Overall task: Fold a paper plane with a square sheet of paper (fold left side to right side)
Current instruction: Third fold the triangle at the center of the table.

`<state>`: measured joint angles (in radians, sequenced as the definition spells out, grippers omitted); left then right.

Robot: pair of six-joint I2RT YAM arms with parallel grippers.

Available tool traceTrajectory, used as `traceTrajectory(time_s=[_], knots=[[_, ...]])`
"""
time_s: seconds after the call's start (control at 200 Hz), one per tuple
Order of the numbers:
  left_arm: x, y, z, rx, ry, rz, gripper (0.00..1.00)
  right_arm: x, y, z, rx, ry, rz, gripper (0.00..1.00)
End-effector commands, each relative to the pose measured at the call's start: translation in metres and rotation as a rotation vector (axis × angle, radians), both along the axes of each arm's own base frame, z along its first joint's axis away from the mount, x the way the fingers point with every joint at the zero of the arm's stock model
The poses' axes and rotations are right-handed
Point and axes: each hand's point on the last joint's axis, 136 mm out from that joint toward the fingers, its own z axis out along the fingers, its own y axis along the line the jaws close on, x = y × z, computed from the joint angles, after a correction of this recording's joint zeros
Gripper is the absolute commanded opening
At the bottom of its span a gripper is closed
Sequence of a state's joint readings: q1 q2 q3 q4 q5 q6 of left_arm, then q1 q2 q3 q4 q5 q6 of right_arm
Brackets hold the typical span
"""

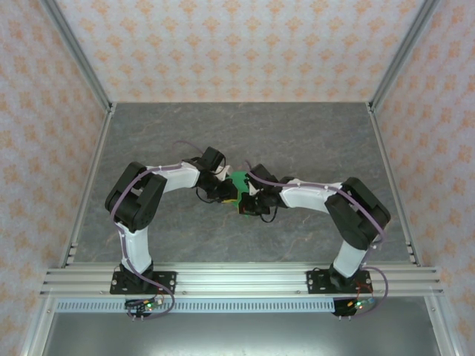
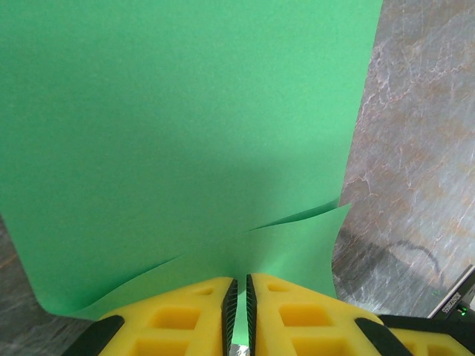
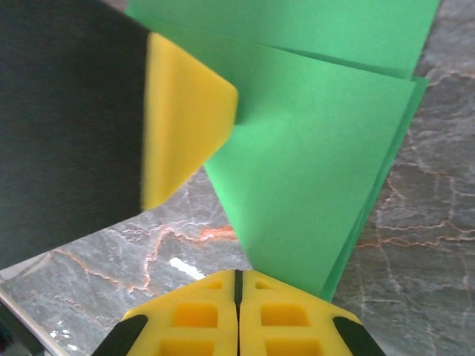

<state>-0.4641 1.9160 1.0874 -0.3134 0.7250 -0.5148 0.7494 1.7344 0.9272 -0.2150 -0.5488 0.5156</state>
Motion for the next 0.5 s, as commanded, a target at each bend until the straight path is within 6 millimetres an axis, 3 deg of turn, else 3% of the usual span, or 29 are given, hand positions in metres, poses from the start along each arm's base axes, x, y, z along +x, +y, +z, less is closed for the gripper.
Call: traceTrajectory(time_s=[0.0, 0.495], knots=[[-0.019, 0.02, -0.033, 0.132, 0.069, -0.007, 0.18, 0.003, -0.006, -0.007, -0.046, 0.02, -0.035, 0.06], [-0.016, 0.02, -0.032, 0.131, 0.062, -0.006, 0.18, -0.009, -0.033, -0.03, -0.118, 0.086, -0.115, 0.04]])
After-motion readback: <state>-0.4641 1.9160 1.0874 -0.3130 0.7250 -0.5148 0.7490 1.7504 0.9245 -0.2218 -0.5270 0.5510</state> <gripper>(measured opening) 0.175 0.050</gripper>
